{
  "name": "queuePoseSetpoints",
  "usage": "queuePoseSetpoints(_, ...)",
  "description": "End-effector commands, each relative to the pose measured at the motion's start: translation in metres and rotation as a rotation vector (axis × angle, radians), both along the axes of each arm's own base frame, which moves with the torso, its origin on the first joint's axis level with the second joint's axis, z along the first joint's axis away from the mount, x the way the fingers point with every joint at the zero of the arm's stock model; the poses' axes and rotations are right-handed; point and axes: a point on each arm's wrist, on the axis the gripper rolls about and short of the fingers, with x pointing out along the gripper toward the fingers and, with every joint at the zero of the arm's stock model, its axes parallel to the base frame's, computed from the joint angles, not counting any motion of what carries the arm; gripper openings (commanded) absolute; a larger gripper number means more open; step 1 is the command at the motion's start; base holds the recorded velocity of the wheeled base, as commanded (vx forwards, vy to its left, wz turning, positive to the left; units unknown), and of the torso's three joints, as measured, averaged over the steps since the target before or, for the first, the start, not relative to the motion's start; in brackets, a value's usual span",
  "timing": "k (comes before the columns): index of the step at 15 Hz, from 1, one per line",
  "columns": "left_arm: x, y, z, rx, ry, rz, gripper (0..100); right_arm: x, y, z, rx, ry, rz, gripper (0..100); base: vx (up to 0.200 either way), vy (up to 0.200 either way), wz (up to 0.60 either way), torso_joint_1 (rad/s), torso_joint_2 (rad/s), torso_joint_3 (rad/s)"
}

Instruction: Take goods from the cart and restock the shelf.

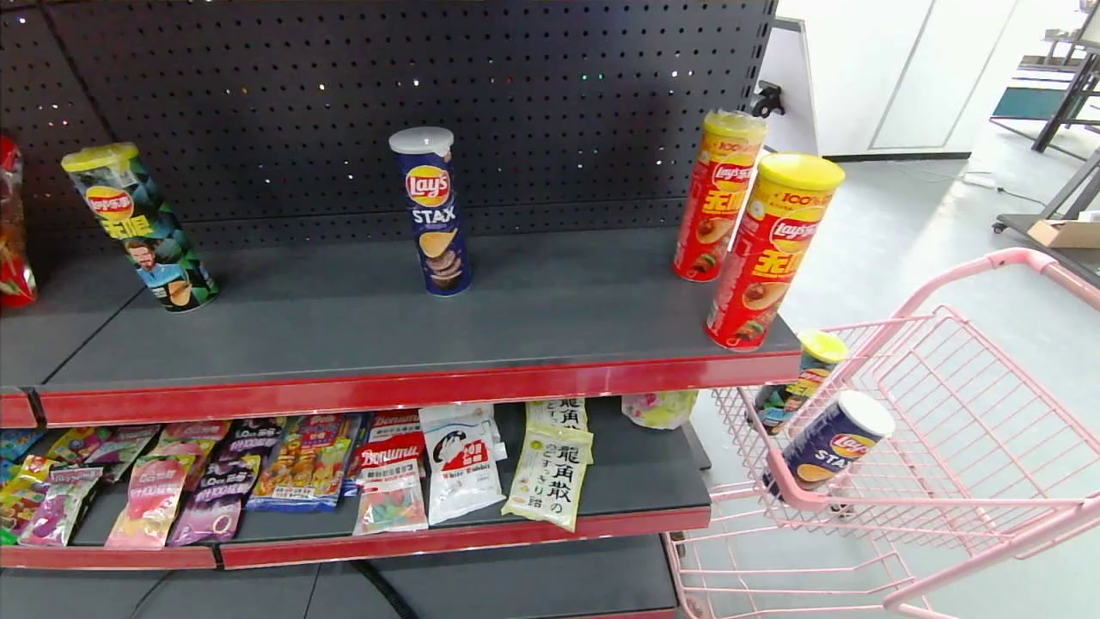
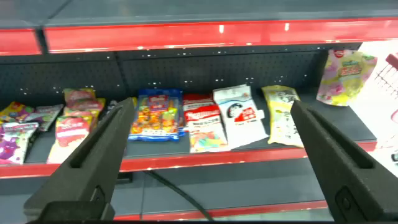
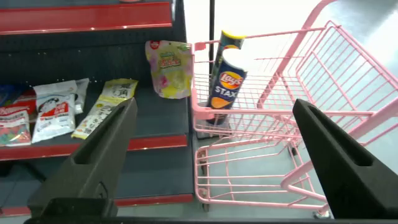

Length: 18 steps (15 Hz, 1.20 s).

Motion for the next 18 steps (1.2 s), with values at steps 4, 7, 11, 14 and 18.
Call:
queuePoseSetpoints(4,0.0001,0.0000,0.0000,0.000,0.001,-0.002,100,0.0000,0.0000,0.0000,0.000,0.001,0.000,100,0.000,0.000,0.00,0.000,0.00,0.000)
queuePoseSetpoints(7,0.0001,0.0000,0.0000,0.000,0.001,0.000,100,0.0000,0.0000,0.0000,0.001,0.001,0.000,100,0.000,0.000,-0.60,0.002,0.00,0.001)
queuePoseSetpoints(11,0.0001,0.0000,0.0000,0.000,0.001,0.000,100,0.0001,0.0000,-0.0004,0.003,0.002,0.000,100,0.000,0.000,-0.60,0.004,0.00,0.004)
queuePoseSetpoints(14,0.0001,0.0000,0.0000,0.000,0.001,0.000,100,0.0000,0.0000,0.0000,0.004,0.001,0.000,100,0.000,0.000,-0.40,0.000,0.00,-0.002)
queuePoseSetpoints(18,0.0001,0.0000,0.0000,0.000,0.001,0.000,100,0.0000,0.0000,0.0000,0.004,0.001,0.000,100,0.000,0.000,0.00,0.000,0.00,0.000)
